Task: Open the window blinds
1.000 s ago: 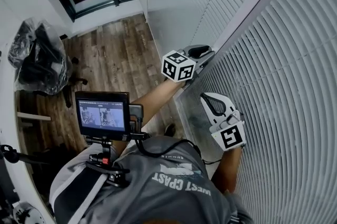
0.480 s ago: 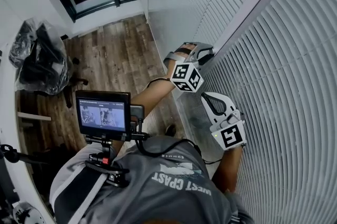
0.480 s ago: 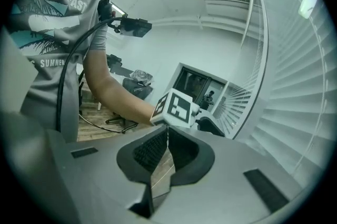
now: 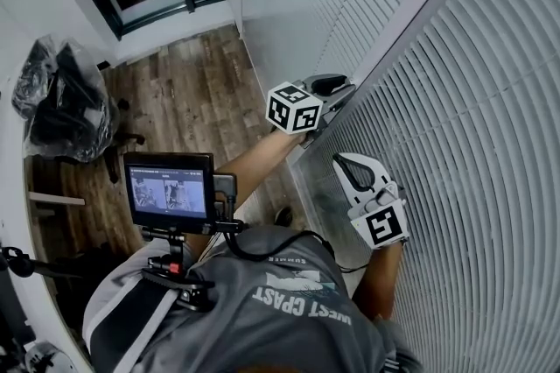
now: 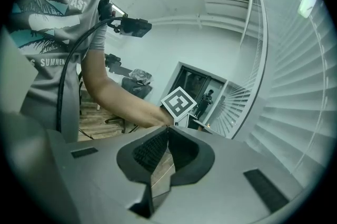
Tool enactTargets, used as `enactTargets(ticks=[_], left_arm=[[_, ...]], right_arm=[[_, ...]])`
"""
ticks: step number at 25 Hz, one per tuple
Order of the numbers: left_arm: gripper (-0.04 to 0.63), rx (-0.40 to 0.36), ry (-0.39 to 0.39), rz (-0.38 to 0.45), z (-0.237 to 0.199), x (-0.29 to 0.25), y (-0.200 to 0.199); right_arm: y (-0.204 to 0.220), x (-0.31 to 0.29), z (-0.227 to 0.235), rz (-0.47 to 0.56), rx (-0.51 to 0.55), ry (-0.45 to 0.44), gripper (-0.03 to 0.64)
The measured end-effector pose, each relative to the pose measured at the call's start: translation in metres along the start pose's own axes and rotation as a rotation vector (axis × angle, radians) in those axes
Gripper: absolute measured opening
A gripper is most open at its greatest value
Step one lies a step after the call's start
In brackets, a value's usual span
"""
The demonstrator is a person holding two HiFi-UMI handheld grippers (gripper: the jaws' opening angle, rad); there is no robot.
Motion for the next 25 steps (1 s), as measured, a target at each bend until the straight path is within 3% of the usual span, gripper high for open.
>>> enactTargets(ticks=[2,4,5,6,8,9,10,13,15,16,17,19,20,21,22,25], left_arm=[[0.127,-0.088,-0.006,-0.027,0.003,0.0,-0.002],[0.127,-0.276,-0.025,-0.085,0.008,-0.001,-0.003],[0.126,-0.442,-0.049,-0.133,0.012,-0.002,-0.002],[0.127,-0.68,-0.089,-0.196,0.018,-0.004,-0.001],[0.127,-1.238,-0.179,-0.327,0.034,-0.009,0.004],[0.127,-1.409,-0.201,-0.364,0.039,-0.011,0.007],[0.127,-1.467,-0.2,-0.375,0.039,-0.012,0.008],[0.127,-1.425,-0.188,-0.353,0.036,-0.012,0.007],[0.127,-1.319,-0.182,-0.326,0.035,-0.012,0.007],[0.127,-1.186,-0.163,-0.294,0.033,-0.01,0.006],[0.134,-0.983,-0.131,-0.241,0.029,-0.008,0.004],[0.163,-0.453,-0.051,-0.095,0.018,-0.002,-0.002],[0.173,-0.223,-0.016,-0.034,0.012,0.001,-0.005],[0.173,-0.075,0.007,-0.002,0.008,0.002,-0.006],[0.172,-0.013,0.015,0.006,0.006,0.003,-0.005],[0.17,-0.004,-0.011,-0.003,0.003,0.002,-0.003]], right_arm=[[0.001,0.0,0.0,-0.003,-0.004,0.001,0.003],[0.002,-0.001,-0.001,-0.003,-0.005,0.001,0.003],[0.003,-0.001,-0.001,-0.003,-0.006,0.002,0.003],[0.003,-0.002,-0.001,-0.004,-0.005,0.001,0.003],[0.004,-0.004,0.0,-0.006,-0.001,0.0,0.002],[0.003,-0.005,0.0,-0.006,0.0,-0.001,0.003],[0.003,-0.005,0.001,-0.005,0.001,-0.003,0.003],[0.004,-0.007,0.001,-0.002,-0.001,-0.008,0.002],[0.004,-0.008,0.0,-0.005,-0.001,-0.011,0.003],[0.005,-0.007,0.0,-0.007,-0.001,-0.01,0.003],[0.005,-0.006,0.0,-0.007,-0.001,-0.01,0.003],[0.004,-0.003,0.0,-0.005,-0.002,-0.012,0.002],[0.004,-0.002,0.0,-0.004,-0.003,-0.014,0.003],[0.003,-0.002,0.0,-0.003,-0.003,-0.016,0.003],[0.002,-0.002,-0.001,-0.002,-0.003,-0.017,0.003],[0.001,-0.003,-0.002,-0.002,0.0,-0.02,0.003]])
Point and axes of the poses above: the fingertips, and each gripper's own axes: x backward along the fingers, z to its right, y out of its underside, the point moved 6 cm from there along x, backward along the fingers, and after that the axes turned 6 degrees about -x, right-handed, at the moved point
